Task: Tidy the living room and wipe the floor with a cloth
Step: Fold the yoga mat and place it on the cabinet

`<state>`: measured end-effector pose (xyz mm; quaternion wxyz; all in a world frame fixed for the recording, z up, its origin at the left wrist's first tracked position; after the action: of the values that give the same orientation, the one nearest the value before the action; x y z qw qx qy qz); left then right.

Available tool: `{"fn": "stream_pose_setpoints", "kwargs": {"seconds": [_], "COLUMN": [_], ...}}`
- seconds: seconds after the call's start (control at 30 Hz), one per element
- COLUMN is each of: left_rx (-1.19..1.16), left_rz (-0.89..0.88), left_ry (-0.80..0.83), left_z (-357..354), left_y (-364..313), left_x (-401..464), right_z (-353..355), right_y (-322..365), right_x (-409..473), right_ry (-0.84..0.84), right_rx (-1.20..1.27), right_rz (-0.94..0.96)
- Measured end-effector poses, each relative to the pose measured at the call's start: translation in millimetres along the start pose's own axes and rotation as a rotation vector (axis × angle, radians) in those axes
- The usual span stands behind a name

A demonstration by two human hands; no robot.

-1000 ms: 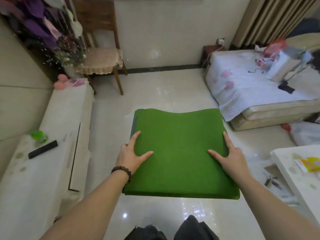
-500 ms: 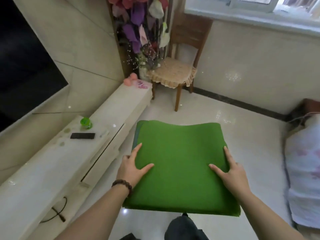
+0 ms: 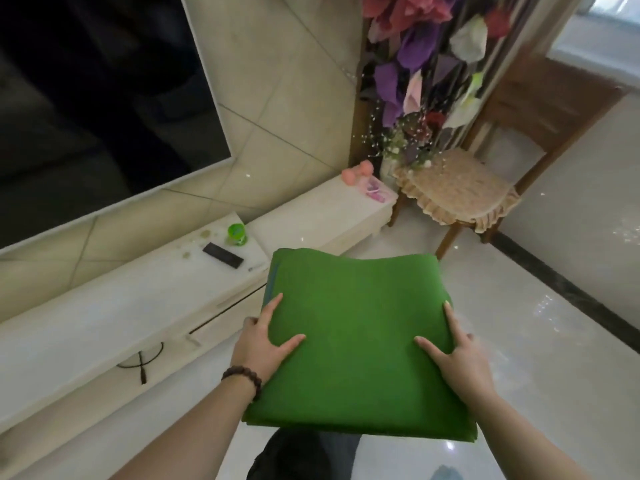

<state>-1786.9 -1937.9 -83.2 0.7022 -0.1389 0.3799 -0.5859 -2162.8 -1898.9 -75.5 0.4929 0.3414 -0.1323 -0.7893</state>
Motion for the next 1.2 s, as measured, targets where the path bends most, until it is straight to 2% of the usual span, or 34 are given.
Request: {"fn": "stream_pose_setpoints", "kwargs": {"seconds": [0.2, 0.5, 0.73, 0.93, 1.2], "left_rx": [-0.079, -0.239, -0.293, -0.33, -0.331], "left_rz": [0.093, 0.249, 0.333, 0.449, 0.607], "left_ry": [-0.059, -0.146, -0.17, -0.215, -0.25], "left_z": [2, 16, 29, 2, -63], "left_y": [4, -11, -17, 4, 74], "left_x": [86, 235, 318, 381, 500], "right_z": [-6, 1, -11, -62, -186], "right_y": [51, 166, 222, 248, 246], "right_x": [117, 323, 426, 526, 676], "right_ry": [0.109, 0.224, 0.275, 0.362, 0.467], "right_rx": [-0.022, -0.206, -0.308, -0.377, -0.365], "right_rz": [0.07, 0.174, 0.256, 0.334, 0.414]}}
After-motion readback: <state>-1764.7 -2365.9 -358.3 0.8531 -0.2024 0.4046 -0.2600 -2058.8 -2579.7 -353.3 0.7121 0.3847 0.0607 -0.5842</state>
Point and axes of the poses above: each hand's wrist, its own x-axis towards the middle knuckle, its own z-axis out of the back of the hand, y = z × x, the point moved 10 cm from there along x, towards the middle knuckle, and after that the axes turned 7 degrees about y, right-handed, at the moved point
